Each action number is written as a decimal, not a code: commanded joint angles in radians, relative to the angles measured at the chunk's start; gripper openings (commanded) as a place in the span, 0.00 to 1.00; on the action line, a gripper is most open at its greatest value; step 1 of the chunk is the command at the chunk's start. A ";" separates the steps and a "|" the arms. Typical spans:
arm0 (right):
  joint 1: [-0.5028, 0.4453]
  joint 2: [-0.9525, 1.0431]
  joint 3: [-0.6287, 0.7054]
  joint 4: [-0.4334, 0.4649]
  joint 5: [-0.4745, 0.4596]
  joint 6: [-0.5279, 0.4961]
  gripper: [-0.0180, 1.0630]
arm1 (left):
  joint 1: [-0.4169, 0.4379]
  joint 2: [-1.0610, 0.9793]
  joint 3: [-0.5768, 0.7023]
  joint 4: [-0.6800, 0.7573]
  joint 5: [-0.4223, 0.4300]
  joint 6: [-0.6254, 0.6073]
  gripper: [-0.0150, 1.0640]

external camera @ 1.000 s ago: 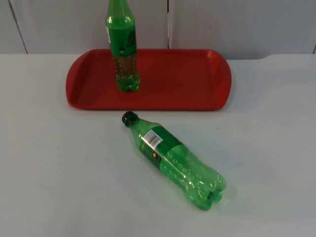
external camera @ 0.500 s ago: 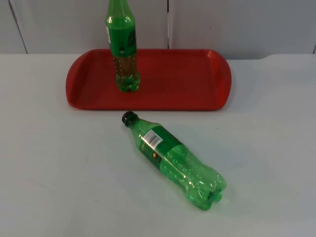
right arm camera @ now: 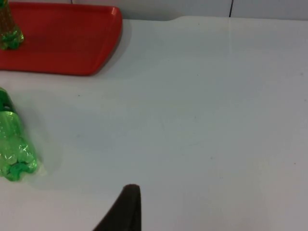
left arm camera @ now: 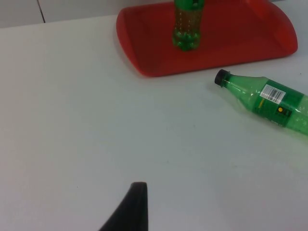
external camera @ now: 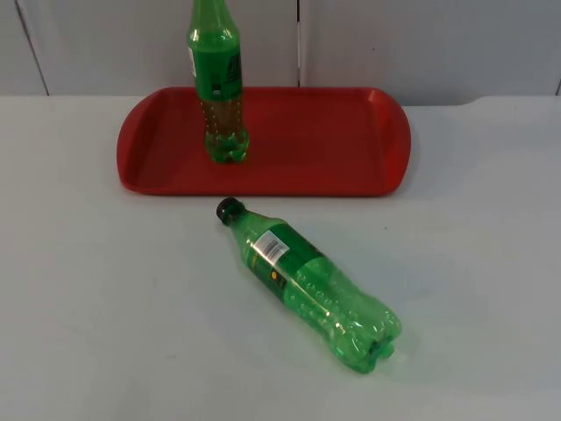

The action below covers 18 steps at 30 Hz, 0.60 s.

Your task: Place the bottle upright on the tray.

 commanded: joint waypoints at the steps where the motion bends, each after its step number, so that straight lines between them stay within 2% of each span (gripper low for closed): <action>1: -0.006 0.024 -0.003 -0.001 -0.006 -0.005 0.99 | 0.000 -0.003 0.004 -0.002 0.001 -0.003 0.99; 8: -0.006 0.235 -0.080 0.000 -0.016 -0.005 0.99 | 0.000 -0.003 0.004 -0.002 0.001 -0.003 0.99; 17: -0.006 0.584 -0.196 0.000 -0.053 -0.005 0.99 | 0.000 -0.003 0.004 -0.002 0.001 -0.003 0.99; 18: -0.006 0.667 -0.219 0.000 -0.075 -0.005 0.99 | 0.000 -0.003 0.004 -0.002 0.001 -0.003 0.99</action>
